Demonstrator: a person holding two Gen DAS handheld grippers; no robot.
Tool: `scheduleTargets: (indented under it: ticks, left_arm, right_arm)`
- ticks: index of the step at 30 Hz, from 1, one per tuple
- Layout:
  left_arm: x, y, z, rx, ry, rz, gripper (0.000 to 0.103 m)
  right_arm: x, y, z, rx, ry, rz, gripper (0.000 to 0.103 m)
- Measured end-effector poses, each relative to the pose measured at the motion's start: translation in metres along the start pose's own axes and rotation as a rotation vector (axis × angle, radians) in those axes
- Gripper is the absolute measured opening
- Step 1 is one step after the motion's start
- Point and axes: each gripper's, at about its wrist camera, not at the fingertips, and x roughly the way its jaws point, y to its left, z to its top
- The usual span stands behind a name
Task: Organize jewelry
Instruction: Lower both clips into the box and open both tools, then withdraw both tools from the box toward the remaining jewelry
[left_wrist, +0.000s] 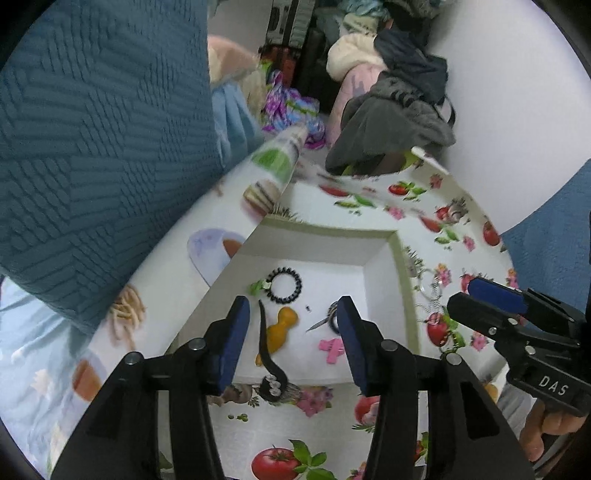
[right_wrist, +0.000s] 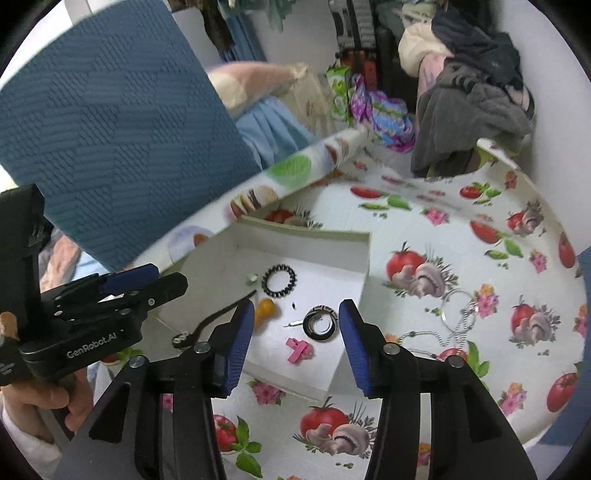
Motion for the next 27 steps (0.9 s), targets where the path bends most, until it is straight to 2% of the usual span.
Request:
scheduleTargets:
  ticks: [7,15,19,27]
  left_arm:
    - [-0.049,-0.025,0.001,0.018,-0.104,-0.042,0.050]
    - [-0.089,-0.057,-0.011,0.059,-0.177,-0.095,0.050]
    - [-0.102,-0.073,-0.025,0.078,-0.202,-0.126,0.050]
    - [-0.104,-0.102,-0.054,0.114,-0.197,-0.182,0.050]
  right_arm:
    - [-0.062,0.001,-0.007,-0.012,-0.111,-0.029,0.046]
    - [-0.119,-0.005,-0.036,0.000,-0.200,-0.078,0.046]
    - [-0.138,-0.013,-0.055,0.022,-0.223,-0.103,0.046]
    - [-0.164,-0.034,-0.095,0.072,-0.243,-0.164,0.046]
